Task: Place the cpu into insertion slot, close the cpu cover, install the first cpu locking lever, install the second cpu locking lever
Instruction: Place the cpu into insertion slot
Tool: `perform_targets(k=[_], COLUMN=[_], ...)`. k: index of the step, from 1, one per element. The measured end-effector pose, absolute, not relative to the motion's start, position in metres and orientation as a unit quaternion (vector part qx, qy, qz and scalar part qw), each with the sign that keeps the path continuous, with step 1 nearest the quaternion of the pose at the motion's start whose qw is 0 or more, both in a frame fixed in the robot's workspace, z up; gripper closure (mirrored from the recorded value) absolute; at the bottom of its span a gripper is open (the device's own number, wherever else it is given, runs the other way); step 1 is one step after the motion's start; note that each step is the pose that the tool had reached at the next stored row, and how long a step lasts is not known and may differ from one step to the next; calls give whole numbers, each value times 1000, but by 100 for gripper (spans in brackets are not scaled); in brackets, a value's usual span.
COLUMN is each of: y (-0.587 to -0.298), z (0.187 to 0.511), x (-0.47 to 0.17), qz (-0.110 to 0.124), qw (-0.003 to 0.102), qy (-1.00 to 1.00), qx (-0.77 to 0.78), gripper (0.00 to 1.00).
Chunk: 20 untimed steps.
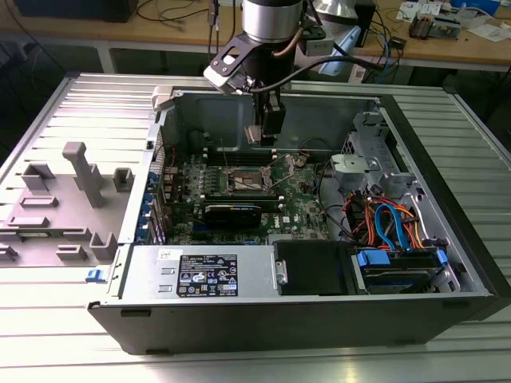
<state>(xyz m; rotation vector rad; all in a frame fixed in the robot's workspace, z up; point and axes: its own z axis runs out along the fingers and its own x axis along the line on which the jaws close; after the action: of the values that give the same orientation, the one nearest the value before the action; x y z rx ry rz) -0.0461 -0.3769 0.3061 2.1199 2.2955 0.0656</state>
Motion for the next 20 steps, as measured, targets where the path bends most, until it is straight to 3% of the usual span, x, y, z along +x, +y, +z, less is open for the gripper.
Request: perform_targets(k=[20], y=[-377], z=[297], x=[-49], qz=[21], qw=[9], qy=[715], qx=[699], gripper=[46])
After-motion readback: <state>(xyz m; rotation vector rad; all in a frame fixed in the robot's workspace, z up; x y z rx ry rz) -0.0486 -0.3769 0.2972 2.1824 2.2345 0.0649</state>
